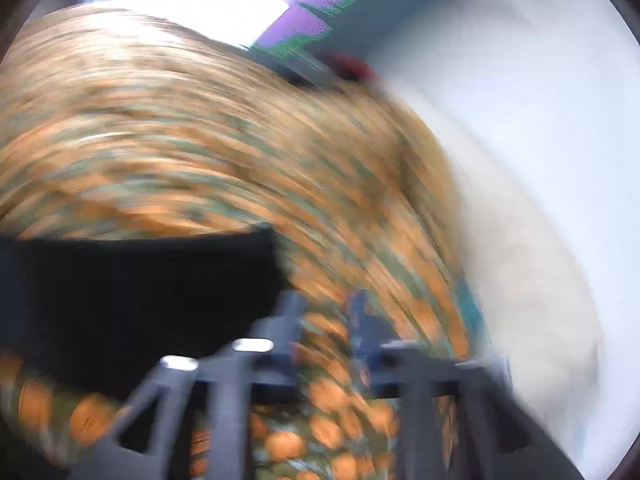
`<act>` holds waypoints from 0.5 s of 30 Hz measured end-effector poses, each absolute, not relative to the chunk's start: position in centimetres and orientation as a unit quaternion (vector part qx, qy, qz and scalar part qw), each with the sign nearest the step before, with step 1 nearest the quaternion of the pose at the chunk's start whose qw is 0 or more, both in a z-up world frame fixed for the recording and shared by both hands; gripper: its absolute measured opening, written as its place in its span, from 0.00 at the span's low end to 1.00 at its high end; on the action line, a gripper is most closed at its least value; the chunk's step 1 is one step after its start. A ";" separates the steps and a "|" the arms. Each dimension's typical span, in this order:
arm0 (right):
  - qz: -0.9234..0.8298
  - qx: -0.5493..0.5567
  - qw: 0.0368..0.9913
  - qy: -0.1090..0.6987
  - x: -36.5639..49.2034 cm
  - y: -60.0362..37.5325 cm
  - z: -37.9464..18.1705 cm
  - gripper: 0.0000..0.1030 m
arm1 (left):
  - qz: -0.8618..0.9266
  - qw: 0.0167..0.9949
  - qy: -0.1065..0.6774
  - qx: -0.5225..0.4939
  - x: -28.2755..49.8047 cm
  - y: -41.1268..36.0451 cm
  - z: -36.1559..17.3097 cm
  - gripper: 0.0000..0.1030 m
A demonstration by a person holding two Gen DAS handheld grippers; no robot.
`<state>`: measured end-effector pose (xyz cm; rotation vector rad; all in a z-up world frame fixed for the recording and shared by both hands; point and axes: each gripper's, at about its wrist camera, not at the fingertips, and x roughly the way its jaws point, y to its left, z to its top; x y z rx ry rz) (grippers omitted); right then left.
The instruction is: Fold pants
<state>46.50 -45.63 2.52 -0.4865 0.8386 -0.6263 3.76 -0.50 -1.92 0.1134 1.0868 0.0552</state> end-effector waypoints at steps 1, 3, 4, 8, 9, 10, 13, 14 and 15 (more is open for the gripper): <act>-0.308 -0.192 0.845 0.393 46.5 -47.1 3.2 0.51 | 0.032 0.852 0.520 0.048 3.9 -0.1 -2.1 1.00; -0.288 -0.146 0.868 0.377 45.1 -47.8 3.3 0.57 | 0.040 0.849 0.526 0.035 4.7 0.8 -2.7 1.00; -0.262 -0.147 0.876 0.379 44.4 -46.9 2.4 0.60 | 0.042 0.849 0.527 0.029 5.4 1.3 -3.0 1.00; -0.023 -0.121 0.877 0.464 42.1 -38.8 -4.8 0.66 | 0.043 0.874 0.482 0.042 9.3 2.5 -3.0 1.00; 0.021 -0.113 0.871 0.477 41.7 -36.8 -5.7 0.66 | 0.044 0.884 0.463 0.044 10.3 2.8 -2.8 1.00; 0.071 -0.109 0.864 0.486 41.3 -34.1 -6.9 0.66 | 0.045 0.897 0.437 0.043 11.8 3.3 -2.8 1.00; 0.204 -0.120 0.843 0.483 41.9 -24.1 -8.3 0.66 | 0.060 0.918 0.390 0.033 16.6 5.1 -4.7 1.00; 0.250 -0.126 0.834 0.475 42.9 -19.9 -8.2 0.66 | 0.072 0.918 0.389 0.029 18.8 5.9 -6.1 1.00; 0.273 -0.128 0.830 0.470 43.8 -17.9 -8.3 0.66 | 0.087 0.916 0.392 0.025 20.7 6.6 -7.5 1.00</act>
